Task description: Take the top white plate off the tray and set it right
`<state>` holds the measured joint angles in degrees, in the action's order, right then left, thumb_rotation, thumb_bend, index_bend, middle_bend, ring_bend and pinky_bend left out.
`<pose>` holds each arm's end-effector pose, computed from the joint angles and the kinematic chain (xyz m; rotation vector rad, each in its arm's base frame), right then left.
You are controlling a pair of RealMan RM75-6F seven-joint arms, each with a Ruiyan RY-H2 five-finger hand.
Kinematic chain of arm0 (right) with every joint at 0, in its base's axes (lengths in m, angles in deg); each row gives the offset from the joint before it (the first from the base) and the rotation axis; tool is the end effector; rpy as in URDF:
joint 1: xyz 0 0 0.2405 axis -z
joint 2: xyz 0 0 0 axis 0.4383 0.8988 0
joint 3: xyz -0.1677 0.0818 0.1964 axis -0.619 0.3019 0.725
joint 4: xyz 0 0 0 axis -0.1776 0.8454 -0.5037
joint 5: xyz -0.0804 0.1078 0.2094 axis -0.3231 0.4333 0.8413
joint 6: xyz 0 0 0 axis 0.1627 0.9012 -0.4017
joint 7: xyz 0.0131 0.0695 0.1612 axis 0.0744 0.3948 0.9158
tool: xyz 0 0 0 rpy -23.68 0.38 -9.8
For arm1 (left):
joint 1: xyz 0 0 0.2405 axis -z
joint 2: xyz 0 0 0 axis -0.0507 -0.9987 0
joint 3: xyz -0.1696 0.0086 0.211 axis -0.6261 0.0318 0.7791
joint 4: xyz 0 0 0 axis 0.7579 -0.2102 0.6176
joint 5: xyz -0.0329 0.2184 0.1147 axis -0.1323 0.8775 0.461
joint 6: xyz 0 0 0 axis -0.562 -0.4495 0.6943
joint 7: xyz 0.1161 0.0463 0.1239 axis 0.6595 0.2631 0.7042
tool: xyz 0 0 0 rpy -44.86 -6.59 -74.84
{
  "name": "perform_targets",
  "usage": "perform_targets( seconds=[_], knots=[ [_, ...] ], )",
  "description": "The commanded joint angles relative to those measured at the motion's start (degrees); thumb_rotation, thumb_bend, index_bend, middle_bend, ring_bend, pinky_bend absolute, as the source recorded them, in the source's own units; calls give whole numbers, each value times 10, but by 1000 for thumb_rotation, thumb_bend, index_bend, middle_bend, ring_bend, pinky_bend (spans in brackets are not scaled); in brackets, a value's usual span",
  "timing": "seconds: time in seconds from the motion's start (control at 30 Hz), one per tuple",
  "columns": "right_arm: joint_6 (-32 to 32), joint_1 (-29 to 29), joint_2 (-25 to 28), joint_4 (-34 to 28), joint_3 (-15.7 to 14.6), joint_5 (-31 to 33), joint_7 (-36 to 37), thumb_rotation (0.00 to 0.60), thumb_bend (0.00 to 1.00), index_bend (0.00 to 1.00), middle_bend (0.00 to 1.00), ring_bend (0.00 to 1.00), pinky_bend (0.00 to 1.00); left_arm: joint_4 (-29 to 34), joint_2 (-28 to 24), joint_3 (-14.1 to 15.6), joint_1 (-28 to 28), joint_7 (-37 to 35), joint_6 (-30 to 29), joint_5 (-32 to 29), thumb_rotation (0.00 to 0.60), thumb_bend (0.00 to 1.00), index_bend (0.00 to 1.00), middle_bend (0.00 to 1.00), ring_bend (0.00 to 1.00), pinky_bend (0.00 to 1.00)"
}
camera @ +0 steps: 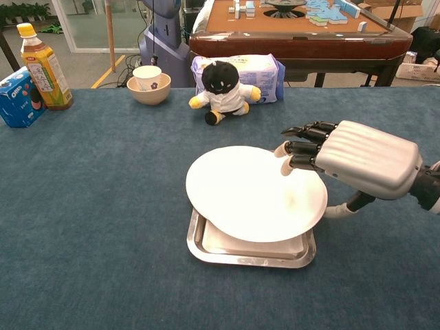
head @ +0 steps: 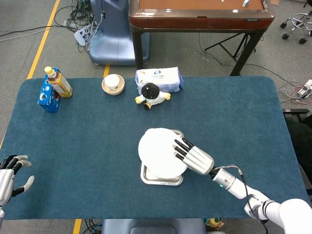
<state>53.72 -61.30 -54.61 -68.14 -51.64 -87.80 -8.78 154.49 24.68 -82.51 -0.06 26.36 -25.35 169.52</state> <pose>-0.2282 -0.3355 -0.0802 2.1700 -0.0729 0.9956 -0.3475 0.2032 0.1396 -1.3638 -0.8345 -0.8211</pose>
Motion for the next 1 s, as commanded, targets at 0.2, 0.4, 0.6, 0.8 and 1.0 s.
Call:
perform_targets(
  seconds=[0.2, 0.4, 0.6, 0.8, 1.0],
  knots=[
    [20, -2, -21, 34, -8, -3, 27, 600, 229, 320, 223, 100, 183, 0, 0, 0, -1, -1, -1, 1, 600, 274, 419, 301, 188, 319],
    [33, -2, -34, 57, -10, -2, 45, 600, 328, 319, 226, 101, 184, 1, -2, 1, -2, -5, -3, 4, 600, 274, 419, 301, 188, 319],
    [39, -1, -44, 71, -14, 0, 50, 600, 361, 332, 227, 101, 184, 2, -2, 1, -2, -5, -4, 5, 600, 274, 419, 301, 188, 319],
    [47, -1, -51, 82, -13, 3, 48, 600, 367, 393, 228, 100, 184, 1, -3, 1, -3, -6, -5, 5, 600, 274, 419, 301, 188, 318],
    [54, 0, -57, 89, -13, 8, 50, 600, 367, 420, 228, 101, 185, 2, -3, 1, -3, -5, -4, 5, 600, 274, 419, 301, 187, 319]
  ],
)
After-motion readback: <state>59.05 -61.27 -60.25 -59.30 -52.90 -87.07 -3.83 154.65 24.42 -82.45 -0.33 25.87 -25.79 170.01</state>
